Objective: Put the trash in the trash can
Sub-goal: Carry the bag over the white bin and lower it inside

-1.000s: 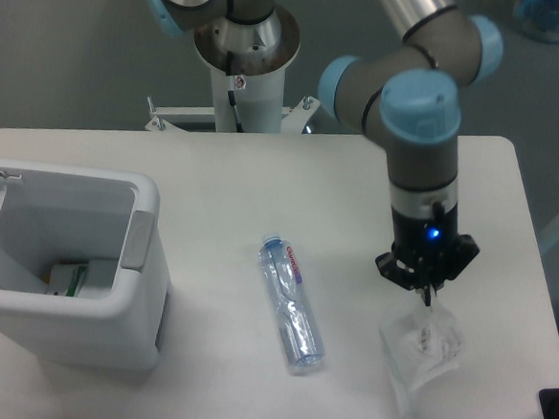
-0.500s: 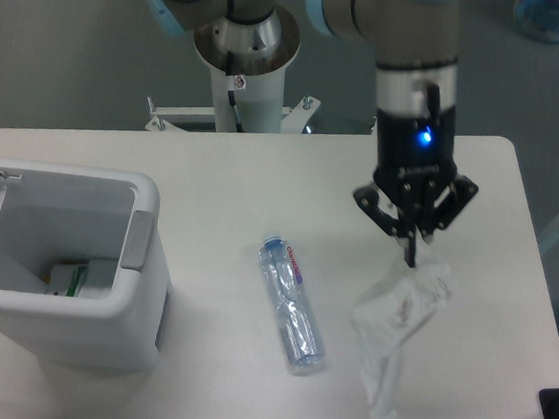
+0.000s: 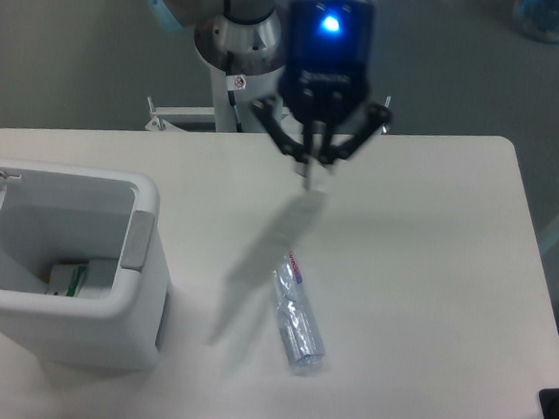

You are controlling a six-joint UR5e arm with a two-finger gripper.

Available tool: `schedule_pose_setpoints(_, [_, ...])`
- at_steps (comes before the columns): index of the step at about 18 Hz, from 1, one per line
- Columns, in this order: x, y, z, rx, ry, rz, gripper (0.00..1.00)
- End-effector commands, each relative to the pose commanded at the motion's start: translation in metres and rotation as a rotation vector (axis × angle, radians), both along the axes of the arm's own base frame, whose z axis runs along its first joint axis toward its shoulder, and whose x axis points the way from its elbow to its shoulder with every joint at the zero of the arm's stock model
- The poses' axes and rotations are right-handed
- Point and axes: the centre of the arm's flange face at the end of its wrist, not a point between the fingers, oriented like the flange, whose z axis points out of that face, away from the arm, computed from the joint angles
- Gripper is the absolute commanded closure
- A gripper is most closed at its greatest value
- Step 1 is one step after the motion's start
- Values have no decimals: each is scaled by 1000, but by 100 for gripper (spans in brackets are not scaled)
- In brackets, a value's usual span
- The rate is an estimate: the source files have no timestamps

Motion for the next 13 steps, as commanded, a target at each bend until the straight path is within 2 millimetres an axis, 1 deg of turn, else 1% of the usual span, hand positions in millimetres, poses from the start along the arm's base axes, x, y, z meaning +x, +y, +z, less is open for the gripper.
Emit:
schedule_pose_setpoints(2, [29, 7, -3, -20, 41, -82, 98])
schedule_pose_setpoints(3, [40, 7, -4, -30, 70, -125, 98])
schedule_pose_setpoints(5, [60, 5, -14, -64, 112, -201, 98])
schedule_pose_setpoints(7, [73, 1, -32, -103, 128, -257, 98])
schedule_pose_setpoints(9, [90, -3, -41, -121, 150, -309, 98])
schedule_pose_setpoints(10, [99, -3, -40, -120, 155, -325, 98])
schedule_pose_setpoints(11, [104, -2, -39, -117, 158, -334, 98])
schedule_pose_setpoints(13, [105, 0, -39, -117, 160, -340, 98])
